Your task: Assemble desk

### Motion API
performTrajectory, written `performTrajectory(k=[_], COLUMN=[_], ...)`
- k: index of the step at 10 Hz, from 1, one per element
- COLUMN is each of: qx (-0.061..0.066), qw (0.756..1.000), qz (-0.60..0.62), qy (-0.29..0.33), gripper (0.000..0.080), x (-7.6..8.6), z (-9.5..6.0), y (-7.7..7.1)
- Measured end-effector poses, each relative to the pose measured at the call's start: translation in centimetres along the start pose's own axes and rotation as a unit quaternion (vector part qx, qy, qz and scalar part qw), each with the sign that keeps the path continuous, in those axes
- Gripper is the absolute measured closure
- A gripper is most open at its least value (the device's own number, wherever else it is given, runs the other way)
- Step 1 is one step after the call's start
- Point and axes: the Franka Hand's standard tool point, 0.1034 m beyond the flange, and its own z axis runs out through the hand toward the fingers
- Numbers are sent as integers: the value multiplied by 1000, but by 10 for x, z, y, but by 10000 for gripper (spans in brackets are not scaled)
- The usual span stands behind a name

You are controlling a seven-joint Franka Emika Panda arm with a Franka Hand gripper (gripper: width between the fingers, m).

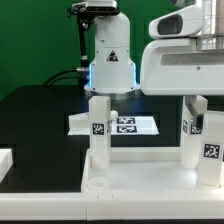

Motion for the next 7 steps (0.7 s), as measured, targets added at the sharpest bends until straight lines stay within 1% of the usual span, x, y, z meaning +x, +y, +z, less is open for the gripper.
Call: performTrajectory(k=[1,2,3,5,7], qx=[-1,0,3,2,-2], qw=[997,986,970,959,934], qz=[75,168,245,284,356], qy=[-1,-2,-5,-6,-9], gripper=[514,514,514,514,514], x=[1,1,2,1,0], z=[1,1,1,1,1], y=[2,5,8,9,9])
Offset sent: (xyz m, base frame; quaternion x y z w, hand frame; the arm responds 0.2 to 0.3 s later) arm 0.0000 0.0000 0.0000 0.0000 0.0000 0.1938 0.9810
